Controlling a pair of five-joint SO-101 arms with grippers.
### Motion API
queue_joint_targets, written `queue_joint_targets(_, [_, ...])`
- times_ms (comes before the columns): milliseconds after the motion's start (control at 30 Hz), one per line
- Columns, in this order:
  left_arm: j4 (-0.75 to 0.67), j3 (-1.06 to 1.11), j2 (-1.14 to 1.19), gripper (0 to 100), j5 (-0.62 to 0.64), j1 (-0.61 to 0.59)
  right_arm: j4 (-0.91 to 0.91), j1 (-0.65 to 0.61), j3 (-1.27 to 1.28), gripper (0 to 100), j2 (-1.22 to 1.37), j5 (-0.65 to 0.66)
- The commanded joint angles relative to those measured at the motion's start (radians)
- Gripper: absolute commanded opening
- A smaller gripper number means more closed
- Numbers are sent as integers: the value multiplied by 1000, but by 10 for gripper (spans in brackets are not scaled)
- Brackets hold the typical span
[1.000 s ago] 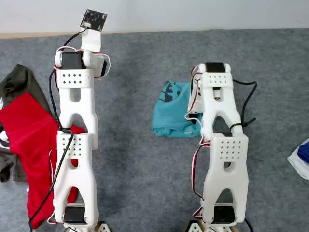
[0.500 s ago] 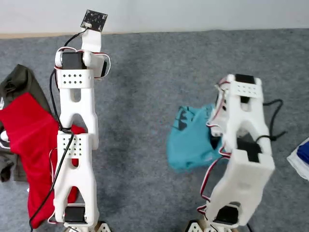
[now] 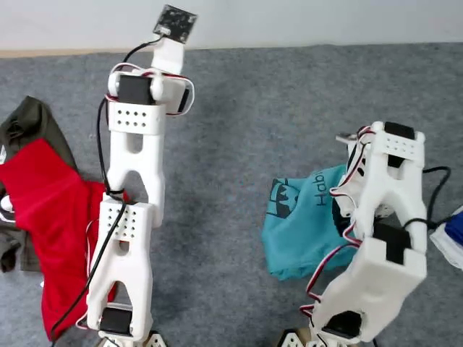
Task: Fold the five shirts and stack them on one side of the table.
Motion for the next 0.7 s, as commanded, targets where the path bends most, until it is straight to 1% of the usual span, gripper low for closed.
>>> queue_joint_targets(0, [25, -39, -71, 2, 2, 12, 42, -7, -21, 231, -134, 11])
queue_joint_targets(100, [25, -39, -71, 2, 2, 12, 42, -8, -21, 263, -203, 11])
queue_joint_targets(200, [25, -39, -71, 2, 2, 38, 42, -4, -21, 270, -266, 11])
queue_joint_targets(300, [25, -39, -64, 7, 2, 109, 42, -2, -21, 270, -338, 11])
queue_joint_targets(367, [25, -30, -60, 38, 2, 166, 42, -2, -20, 270, -387, 11])
queue_joint_targets(467, [23, 68, -61, 77, 2, 249, 42, 4, -20, 270, -466, 11])
queue_joint_targets(667, [23, 311, -71, 82, 2, 381, 42, 87, -6, 270, -590, 11])
